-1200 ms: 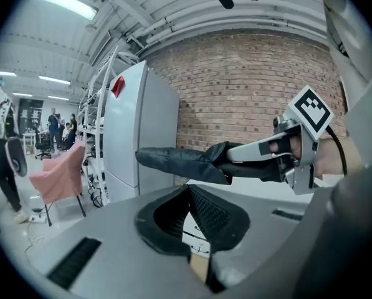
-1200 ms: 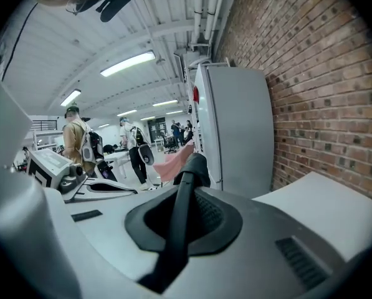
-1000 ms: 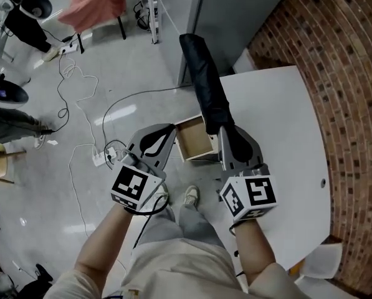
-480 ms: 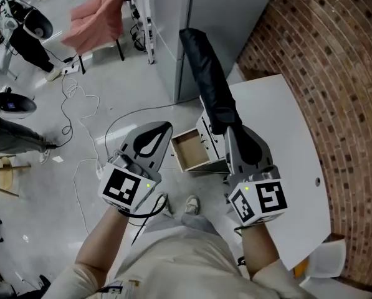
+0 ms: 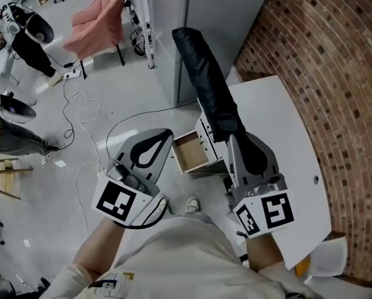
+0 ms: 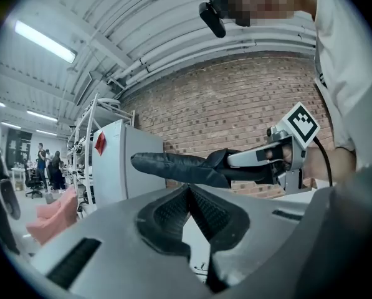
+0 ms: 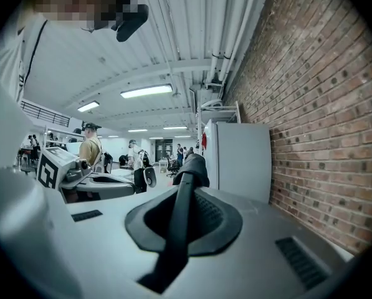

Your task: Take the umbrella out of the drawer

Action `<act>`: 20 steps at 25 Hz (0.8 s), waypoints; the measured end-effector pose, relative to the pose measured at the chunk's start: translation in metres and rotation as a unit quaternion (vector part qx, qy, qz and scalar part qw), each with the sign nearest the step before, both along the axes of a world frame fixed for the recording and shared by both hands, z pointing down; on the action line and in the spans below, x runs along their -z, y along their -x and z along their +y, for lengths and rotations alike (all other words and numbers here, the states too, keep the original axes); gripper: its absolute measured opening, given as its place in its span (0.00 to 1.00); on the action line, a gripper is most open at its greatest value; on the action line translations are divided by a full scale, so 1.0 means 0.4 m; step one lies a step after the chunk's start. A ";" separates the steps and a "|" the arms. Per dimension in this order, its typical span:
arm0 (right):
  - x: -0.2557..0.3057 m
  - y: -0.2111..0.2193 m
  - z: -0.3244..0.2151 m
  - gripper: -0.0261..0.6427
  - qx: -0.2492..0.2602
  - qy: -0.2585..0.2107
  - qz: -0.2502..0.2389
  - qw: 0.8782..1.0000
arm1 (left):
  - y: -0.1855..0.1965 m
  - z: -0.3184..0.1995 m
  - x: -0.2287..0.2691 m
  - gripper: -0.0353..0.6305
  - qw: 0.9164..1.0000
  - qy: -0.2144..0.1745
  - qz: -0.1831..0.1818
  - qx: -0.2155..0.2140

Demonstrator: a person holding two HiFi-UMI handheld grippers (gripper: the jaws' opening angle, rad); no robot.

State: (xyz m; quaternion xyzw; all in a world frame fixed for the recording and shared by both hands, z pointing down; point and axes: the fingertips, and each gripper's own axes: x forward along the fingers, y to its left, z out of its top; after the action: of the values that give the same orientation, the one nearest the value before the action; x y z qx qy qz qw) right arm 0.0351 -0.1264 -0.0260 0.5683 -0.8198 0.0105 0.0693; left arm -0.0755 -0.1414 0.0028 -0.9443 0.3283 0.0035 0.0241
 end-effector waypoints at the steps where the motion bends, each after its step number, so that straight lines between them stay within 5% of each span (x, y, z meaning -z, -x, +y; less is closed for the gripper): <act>1: 0.005 0.003 0.007 0.07 0.001 -0.001 -0.002 1.000 | 0.002 0.008 0.001 0.06 1.000 0.002 -0.001 -0.001; 20: -0.040 0.021 0.046 0.07 0.002 0.029 -0.004 1.000 | 0.002 0.053 -0.025 0.06 1.000 0.019 -0.017 -0.012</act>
State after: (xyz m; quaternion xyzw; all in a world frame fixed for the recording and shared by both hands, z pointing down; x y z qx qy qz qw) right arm 0.0265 -0.1079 -0.0100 0.5644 -0.8206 0.0362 0.0820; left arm -0.0764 -0.1202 0.0128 -0.9485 0.3162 -0.0183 0.0112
